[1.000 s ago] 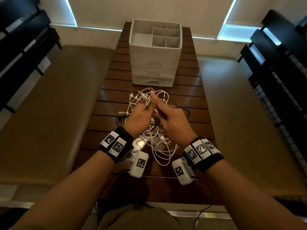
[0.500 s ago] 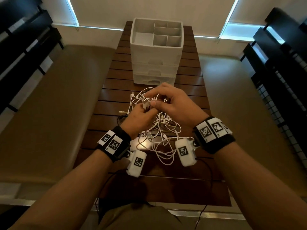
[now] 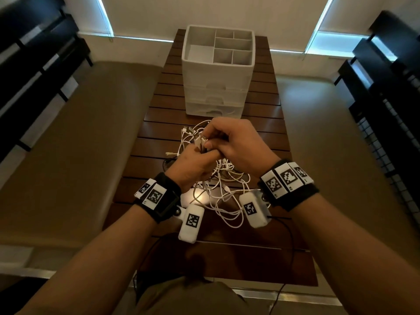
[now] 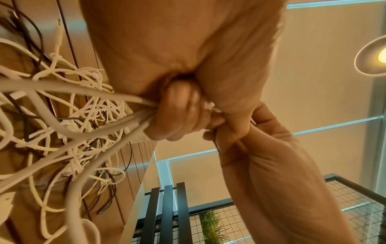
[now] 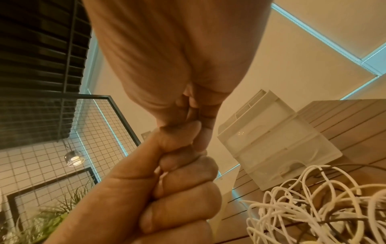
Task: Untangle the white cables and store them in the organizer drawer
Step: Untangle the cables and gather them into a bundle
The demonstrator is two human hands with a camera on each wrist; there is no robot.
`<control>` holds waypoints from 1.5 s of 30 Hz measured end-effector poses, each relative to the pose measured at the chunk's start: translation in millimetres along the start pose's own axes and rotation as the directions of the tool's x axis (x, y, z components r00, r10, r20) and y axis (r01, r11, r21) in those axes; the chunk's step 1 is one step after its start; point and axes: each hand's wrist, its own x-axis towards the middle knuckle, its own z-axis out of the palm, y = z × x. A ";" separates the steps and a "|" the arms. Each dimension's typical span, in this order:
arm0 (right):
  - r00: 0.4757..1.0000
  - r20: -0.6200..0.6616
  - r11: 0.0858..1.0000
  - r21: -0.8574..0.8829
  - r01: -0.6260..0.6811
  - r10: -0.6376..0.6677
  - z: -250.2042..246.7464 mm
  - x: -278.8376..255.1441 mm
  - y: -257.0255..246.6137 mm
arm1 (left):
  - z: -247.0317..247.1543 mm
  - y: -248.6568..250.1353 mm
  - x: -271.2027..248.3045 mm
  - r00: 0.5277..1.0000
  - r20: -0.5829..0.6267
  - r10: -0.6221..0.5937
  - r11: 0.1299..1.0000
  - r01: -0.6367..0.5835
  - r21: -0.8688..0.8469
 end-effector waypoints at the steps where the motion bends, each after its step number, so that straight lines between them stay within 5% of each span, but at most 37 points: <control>1: 1.000 -0.008 1.000 0.000 -0.007 0.007 -1.3 0.3 -0.1 | 1.4 0.6 -0.1 1.000 -0.015 -0.010 1.000 0.010 0.012; 16: 0.998 0.050 0.996 -0.088 0.027 -0.023 -10.3 11.8 -7.1 | 5.9 8.8 4.3 0.976 0.099 -0.193 0.979 0.198 -0.041; 22: 0.976 0.197 0.985 -0.162 -0.063 0.095 -5.1 13.0 -11.6 | -2.5 15.3 4.8 0.961 0.196 -0.193 0.980 0.200 -0.012; 27: 0.991 0.111 0.990 -0.130 -0.061 0.075 7.5 15.4 -9.4 | 0.6 14.4 7.6 0.971 0.121 -0.209 0.978 0.208 0.018; 31: 0.980 -0.150 0.992 0.018 -0.127 0.128 11.8 11.9 -5.7 | -2.3 26.4 14.4 0.991 0.015 -0.131 0.978 0.132 -0.163; 33: 0.966 -0.074 0.959 0.162 -0.232 0.246 19.3 6.8 -4.4 | -9.6 34.9 16.5 0.999 -0.001 -0.055 0.957 0.052 -0.285; 35: 0.946 0.152 0.914 0.251 -0.318 0.287 30.9 -1.9 2.5 | -16.6 41.1 17.3 0.999 0.021 0.050 0.917 -0.038 -0.397; 39: 0.850 0.446 0.938 0.062 -0.342 0.280 41.0 -19.2 14.4 | -36.5 48.7 14.5 0.989 0.075 0.129 0.843 -0.069 -0.534; 45: 0.911 0.201 0.930 -0.151 -0.335 0.361 17.3 -45.8 59.4 | -102.2 51.5 -2.5 0.997 -0.024 0.078 0.889 -0.080 -0.452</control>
